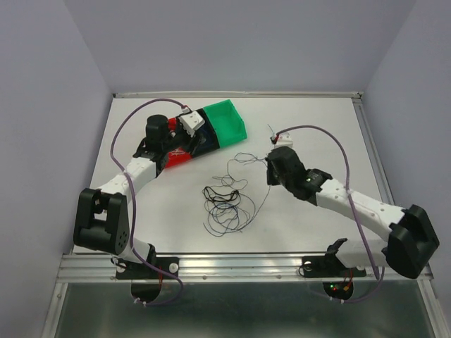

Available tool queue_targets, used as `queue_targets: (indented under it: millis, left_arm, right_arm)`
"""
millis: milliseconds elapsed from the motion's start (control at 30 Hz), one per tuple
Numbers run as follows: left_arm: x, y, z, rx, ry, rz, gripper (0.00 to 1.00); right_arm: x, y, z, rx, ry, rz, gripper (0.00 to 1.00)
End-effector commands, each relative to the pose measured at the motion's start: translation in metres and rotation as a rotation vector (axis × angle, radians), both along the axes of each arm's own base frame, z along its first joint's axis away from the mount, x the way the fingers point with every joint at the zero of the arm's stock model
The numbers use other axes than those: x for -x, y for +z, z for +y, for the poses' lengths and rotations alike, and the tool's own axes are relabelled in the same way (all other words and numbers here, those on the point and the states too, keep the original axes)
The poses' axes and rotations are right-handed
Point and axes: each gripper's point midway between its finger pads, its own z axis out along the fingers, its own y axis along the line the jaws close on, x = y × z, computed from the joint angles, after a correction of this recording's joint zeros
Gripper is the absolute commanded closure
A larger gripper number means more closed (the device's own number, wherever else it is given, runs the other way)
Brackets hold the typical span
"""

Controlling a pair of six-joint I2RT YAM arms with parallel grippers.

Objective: Untangle the cables

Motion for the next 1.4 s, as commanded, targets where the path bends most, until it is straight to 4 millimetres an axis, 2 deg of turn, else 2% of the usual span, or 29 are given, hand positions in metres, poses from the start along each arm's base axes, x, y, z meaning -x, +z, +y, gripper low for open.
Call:
queue_targets:
  millis: [0, 33, 133, 167, 233, 267, 367, 400, 433, 500, 533, 633, 667, 733, 767, 900, 933, 1067, 1100, 1200, 1233, 1267, 1367]
  left_arm:
    - [0.017, 0.021, -0.014, 0.016, -0.097, -0.075, 0.39]
    - [0.022, 0.020, -0.019, 0.021, -0.120, -0.072, 0.39]
    - [0.030, 0.025, -0.027, 0.040, -0.167, -0.068, 0.39]
    - [0.035, 0.033, -0.031, 0.061, -0.193, -0.054, 0.39]
    - [0.040, 0.047, -0.034, 0.088, -0.216, -0.052, 0.39]
    - [0.045, 0.067, -0.038, 0.120, -0.236, -0.066, 0.39]
    - [0.055, 0.105, -0.043, 0.175, -0.270, -0.103, 0.35]
    - [0.065, 0.118, -0.047, 0.209, -0.301, -0.097, 0.34]
    - [0.069, 0.132, -0.049, 0.225, -0.317, -0.112, 0.32]
    - [0.083, 0.144, -0.057, 0.253, -0.364, -0.106, 0.31]
    - [0.087, 0.149, -0.060, 0.257, -0.380, -0.112, 0.30]
    - [0.106, 0.145, -0.072, 0.261, -0.442, -0.112, 0.28]
    - [0.111, 0.137, -0.074, 0.266, -0.462, -0.111, 0.27]
    - [0.125, 0.131, -0.079, 0.286, -0.512, -0.099, 0.26]
    - [0.129, 0.120, -0.081, 0.290, -0.521, -0.083, 0.25]
    - [0.130, 0.112, -0.081, 0.291, -0.489, -0.108, 0.25]
    - [0.130, 0.103, -0.081, 0.294, -0.477, -0.089, 0.25]
    - [0.127, 0.098, -0.080, 0.293, -0.459, -0.099, 0.25]
    - [0.128, 0.097, -0.082, 0.293, -0.472, -0.092, 0.25]
    - [0.133, 0.098, -0.083, 0.296, -0.498, -0.097, 0.25]
    - [0.134, 0.098, -0.083, 0.298, -0.498, -0.101, 0.25]
    - [0.136, 0.099, -0.082, 0.299, -0.503, -0.116, 0.25]
    - [0.146, 0.103, -0.081, 0.301, -0.527, -0.145, 0.25]
  right_arm:
    - [-0.021, 0.146, 0.024, -0.202, 0.093, -0.302, 0.99]
    - [-0.019, 0.177, 0.027, -0.240, 0.123, -0.359, 0.99]
    - [-0.014, 0.219, 0.032, -0.293, 0.170, -0.432, 0.99]
    - [-0.011, 0.244, 0.037, -0.329, 0.211, -0.474, 0.99]
    - [-0.005, 0.272, 0.042, -0.375, 0.260, -0.527, 1.00]
    - [0.001, 0.295, 0.048, -0.415, 0.311, -0.562, 0.99]
    - [0.007, 0.331, 0.056, -0.468, 0.366, -0.624, 0.99]
    - [0.011, 0.344, 0.059, -0.488, 0.397, -0.643, 0.99]
    - [0.015, 0.366, 0.062, -0.516, 0.420, -0.680, 0.99]
    - [0.018, 0.391, 0.062, -0.544, 0.436, -0.723, 1.00]
    - [0.028, 0.414, 0.062, -0.578, 0.472, -0.763, 0.99]
    - [0.035, 0.434, 0.067, -0.616, 0.516, -0.785, 0.99]
    - [0.039, 0.444, 0.067, -0.635, 0.527, -0.799, 1.00]
    - [0.039, 0.448, 0.070, -0.646, 0.535, -0.799, 0.99]
    - [0.039, 0.449, 0.070, -0.652, 0.537, -0.796, 0.99]
    - [0.040, 0.456, 0.074, -0.669, 0.552, -0.797, 0.99]
    - [0.041, 0.460, 0.074, -0.676, 0.557, -0.810, 0.99]
    - [0.045, 0.478, 0.078, -0.703, 0.586, -0.844, 1.00]
    - [0.049, 0.488, 0.076, -0.715, 0.598, -0.865, 0.99]
    - [0.045, 0.496, 0.084, -0.721, 0.621, -0.878, 0.99]
    - [0.048, 0.507, 0.083, -0.729, 0.629, -0.903, 1.00]
    - [0.042, 0.505, 0.089, -0.726, 0.631, -0.896, 1.00]
    - [0.042, 0.516, 0.093, -0.727, 0.656, -0.926, 1.00]
